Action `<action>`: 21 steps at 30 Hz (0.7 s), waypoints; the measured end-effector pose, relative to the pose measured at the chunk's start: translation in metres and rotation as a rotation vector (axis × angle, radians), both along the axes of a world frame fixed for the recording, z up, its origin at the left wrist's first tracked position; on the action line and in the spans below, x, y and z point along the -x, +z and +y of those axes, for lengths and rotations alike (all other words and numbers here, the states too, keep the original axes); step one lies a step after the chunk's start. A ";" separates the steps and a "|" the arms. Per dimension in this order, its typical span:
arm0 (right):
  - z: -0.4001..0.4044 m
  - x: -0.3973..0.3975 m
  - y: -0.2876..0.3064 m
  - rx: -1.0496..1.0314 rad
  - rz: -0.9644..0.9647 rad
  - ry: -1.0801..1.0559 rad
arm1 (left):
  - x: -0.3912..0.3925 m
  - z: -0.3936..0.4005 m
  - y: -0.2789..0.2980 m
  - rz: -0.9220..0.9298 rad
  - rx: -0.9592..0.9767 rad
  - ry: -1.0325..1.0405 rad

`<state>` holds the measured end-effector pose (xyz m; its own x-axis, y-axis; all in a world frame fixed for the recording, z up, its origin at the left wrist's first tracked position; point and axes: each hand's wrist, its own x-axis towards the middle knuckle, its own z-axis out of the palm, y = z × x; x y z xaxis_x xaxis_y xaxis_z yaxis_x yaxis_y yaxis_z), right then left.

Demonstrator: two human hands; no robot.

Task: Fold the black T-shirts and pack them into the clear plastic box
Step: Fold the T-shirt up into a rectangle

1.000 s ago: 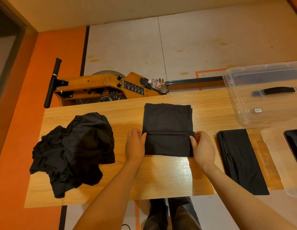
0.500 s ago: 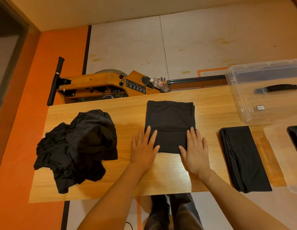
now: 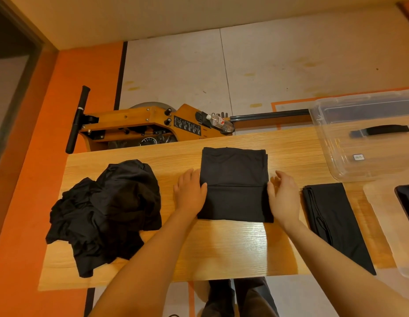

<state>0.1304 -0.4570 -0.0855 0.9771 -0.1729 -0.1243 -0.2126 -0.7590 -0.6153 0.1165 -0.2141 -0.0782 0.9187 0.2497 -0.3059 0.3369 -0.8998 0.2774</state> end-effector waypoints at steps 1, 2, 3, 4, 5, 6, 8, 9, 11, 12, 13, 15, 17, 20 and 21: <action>0.001 -0.011 0.004 -0.082 0.037 -0.060 | -0.013 0.001 0.003 0.009 0.028 0.049; 0.002 -0.022 0.007 -0.146 0.077 -0.111 | -0.025 0.002 0.006 0.021 0.064 0.105; 0.003 -0.033 0.010 -0.190 0.108 -0.148 | -0.036 0.003 0.008 0.037 0.106 0.159; 0.004 -0.044 0.011 -0.219 0.135 -0.173 | -0.046 0.004 0.009 0.052 0.149 0.203; 0.005 -0.054 0.012 -0.238 0.158 -0.193 | -0.055 0.005 0.008 0.067 0.190 0.238; 0.006 -0.063 0.013 -0.247 0.181 -0.208 | -0.063 0.006 0.007 0.079 0.221 0.267; 0.009 -0.079 0.012 -0.238 0.214 -0.224 | -0.078 0.007 0.005 0.105 0.264 0.315; 0.010 -0.086 0.011 -0.222 0.228 -0.226 | -0.084 0.007 0.004 0.119 0.280 0.337; 0.014 -0.099 0.009 -0.185 0.263 -0.219 | -0.096 0.007 0.003 0.147 0.318 0.379; 0.015 -0.104 0.009 -0.166 0.284 -0.214 | -0.100 0.007 0.003 0.153 0.340 0.397; 0.017 -0.109 0.007 -0.152 0.304 -0.209 | -0.104 0.007 0.001 0.153 0.362 0.409; 0.019 -0.116 0.005 -0.139 0.333 -0.188 | -0.111 0.007 -0.001 0.135 0.400 0.420; 0.018 -0.121 0.002 -0.144 0.355 -0.155 | -0.116 0.006 -0.003 0.130 0.429 0.422; 0.016 -0.127 0.002 -0.147 0.402 -0.119 | -0.121 0.007 -0.001 0.138 0.437 0.410; 0.014 -0.128 0.002 -0.146 0.414 -0.108 | -0.121 0.008 0.000 0.131 0.442 0.407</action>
<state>0.2584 -0.4426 -0.0840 0.8175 -0.2224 -0.5313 -0.5362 -0.6306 -0.5611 0.2375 -0.2065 -0.0786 0.7240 0.3966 -0.5644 0.6858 -0.5011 0.5277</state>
